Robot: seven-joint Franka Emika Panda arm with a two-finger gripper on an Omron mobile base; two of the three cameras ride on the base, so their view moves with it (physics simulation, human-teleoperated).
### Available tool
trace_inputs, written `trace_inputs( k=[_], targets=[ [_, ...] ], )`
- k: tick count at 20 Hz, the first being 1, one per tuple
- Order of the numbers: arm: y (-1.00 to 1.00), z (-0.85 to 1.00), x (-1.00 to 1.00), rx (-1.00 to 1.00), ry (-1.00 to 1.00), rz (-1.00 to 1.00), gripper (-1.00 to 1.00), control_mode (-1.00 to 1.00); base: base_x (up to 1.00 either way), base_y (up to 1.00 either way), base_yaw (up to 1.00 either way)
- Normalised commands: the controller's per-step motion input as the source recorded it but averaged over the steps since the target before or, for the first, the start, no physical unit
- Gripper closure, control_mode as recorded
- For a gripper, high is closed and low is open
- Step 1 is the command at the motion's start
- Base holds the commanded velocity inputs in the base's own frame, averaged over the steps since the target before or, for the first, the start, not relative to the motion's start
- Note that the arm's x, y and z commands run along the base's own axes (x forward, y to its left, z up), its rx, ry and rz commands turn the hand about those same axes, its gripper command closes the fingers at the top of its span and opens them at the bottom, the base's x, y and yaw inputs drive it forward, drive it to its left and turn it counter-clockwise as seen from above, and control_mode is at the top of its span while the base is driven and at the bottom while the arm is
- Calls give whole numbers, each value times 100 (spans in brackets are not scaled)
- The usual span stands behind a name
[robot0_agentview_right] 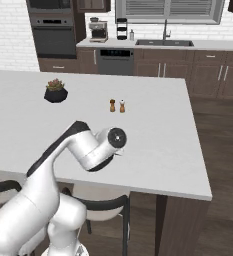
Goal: Take a straw from the drawer in front and place it inside the glass cup on the dining counter.
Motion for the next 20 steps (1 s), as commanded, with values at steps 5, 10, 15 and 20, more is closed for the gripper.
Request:
trace_inputs(
  k=[5, 10, 15, 20],
  targets=[
    [15, 99, -77, -9, 12, -17, -100, -100, 0, 0, 0],
    [34, 88, -73, -11, 19, -9, -100, -100, 0, 0, 0],
    [48, 59, -63, -16, 30, -1, -100, -100, 0, 0, 0],
    [54, 35, -49, -15, 41, 0, -100, -100, 0, 0, 0]
  ],
)
